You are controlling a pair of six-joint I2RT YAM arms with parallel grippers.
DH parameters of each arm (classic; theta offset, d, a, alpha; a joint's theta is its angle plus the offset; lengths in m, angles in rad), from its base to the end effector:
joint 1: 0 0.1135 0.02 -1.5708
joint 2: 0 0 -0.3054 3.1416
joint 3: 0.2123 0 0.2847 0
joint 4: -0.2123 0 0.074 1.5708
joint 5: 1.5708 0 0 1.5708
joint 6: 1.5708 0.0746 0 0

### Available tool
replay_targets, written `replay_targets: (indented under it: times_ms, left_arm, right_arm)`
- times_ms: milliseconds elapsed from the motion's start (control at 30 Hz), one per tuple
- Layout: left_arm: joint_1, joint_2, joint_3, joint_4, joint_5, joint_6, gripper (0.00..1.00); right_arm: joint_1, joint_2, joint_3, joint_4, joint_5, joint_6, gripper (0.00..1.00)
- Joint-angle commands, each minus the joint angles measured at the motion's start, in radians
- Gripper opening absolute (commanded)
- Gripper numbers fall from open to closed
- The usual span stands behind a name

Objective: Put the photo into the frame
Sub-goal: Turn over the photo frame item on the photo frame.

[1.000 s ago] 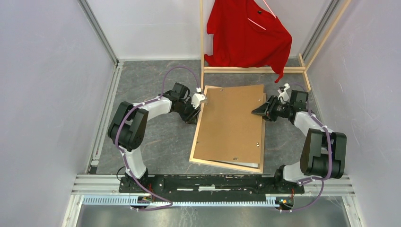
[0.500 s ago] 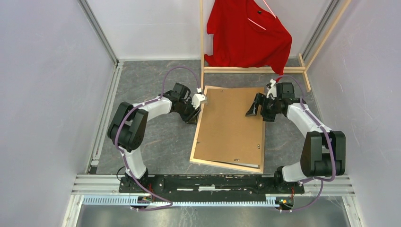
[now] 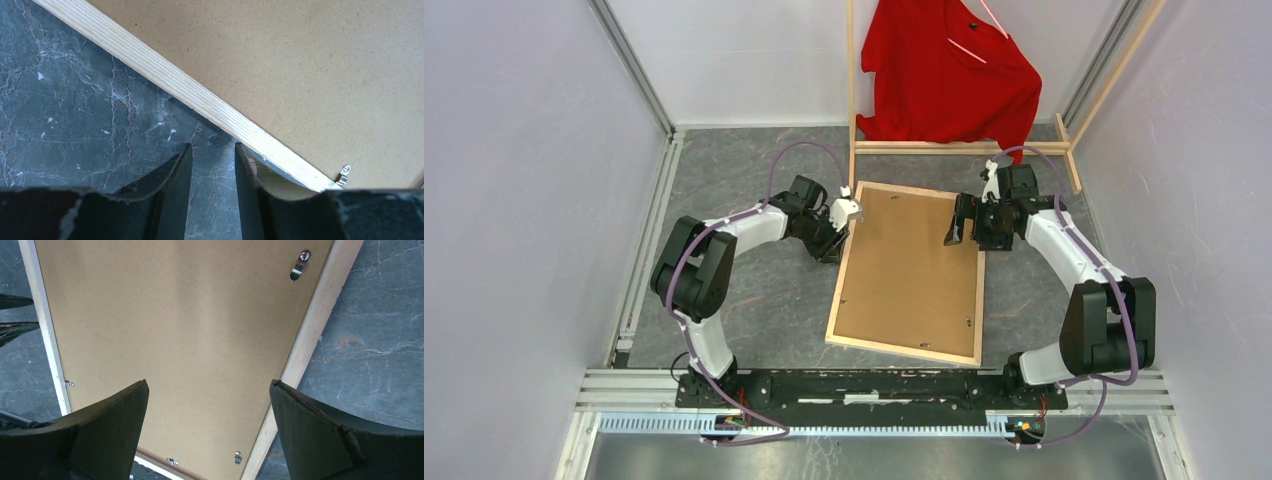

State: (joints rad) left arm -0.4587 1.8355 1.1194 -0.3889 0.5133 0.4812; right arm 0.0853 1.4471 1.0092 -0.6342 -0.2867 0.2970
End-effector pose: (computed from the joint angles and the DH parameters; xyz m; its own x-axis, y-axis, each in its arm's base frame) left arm 0.3529 -0.2151 0.1466 -0.4401 0.6670 -0.6012 0.8880 0.4227 -0.1810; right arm 0.3264 0.0491 0.2251 -0.9001 0.2048 -0.3847 0.0491 0.9247 0.3774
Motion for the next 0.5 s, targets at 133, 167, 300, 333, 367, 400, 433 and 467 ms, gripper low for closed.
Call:
replay_targets:
  times_ms: [133,167,300,333,367,400,433,467]
  left_arm:
    - [0.004,-0.049,0.056,-0.033,-0.002,-0.016,0.47]
    - [0.007,-0.053,0.064,-0.044,0.000,-0.023,0.51]
    - [0.018,-0.081,0.076,-0.052,0.029,-0.062,0.62]
    - [0.021,-0.087,0.078,-0.055,0.041,-0.074,0.63]
    - [0.023,-0.089,0.081,-0.061,0.055,-0.088,0.64]
    - [0.023,-0.091,0.082,-0.064,0.068,-0.103,0.64]
    - [0.023,-0.092,0.081,-0.064,0.082,-0.118,0.64]
    - [0.023,-0.092,0.077,-0.060,0.095,-0.134,0.64]
  right_arm:
    - [0.014,-0.124,0.058,0.010,0.153,0.002,0.98]
    - [0.014,-0.169,0.025,0.064,0.152,0.007,0.98]
    - [0.013,-0.348,-0.209,0.349,0.066,0.073,0.98]
    - [0.012,-0.372,-0.254,0.401,-0.015,0.090,0.98]
    - [0.015,-0.396,-0.308,0.468,-0.089,0.124,0.98]
    - [0.026,-0.420,-0.362,0.541,-0.153,0.166,0.98]
    - [0.057,-0.453,-0.427,0.639,-0.181,0.214,0.98]
    - [0.106,-0.474,-0.467,0.702,-0.168,0.242,0.95]
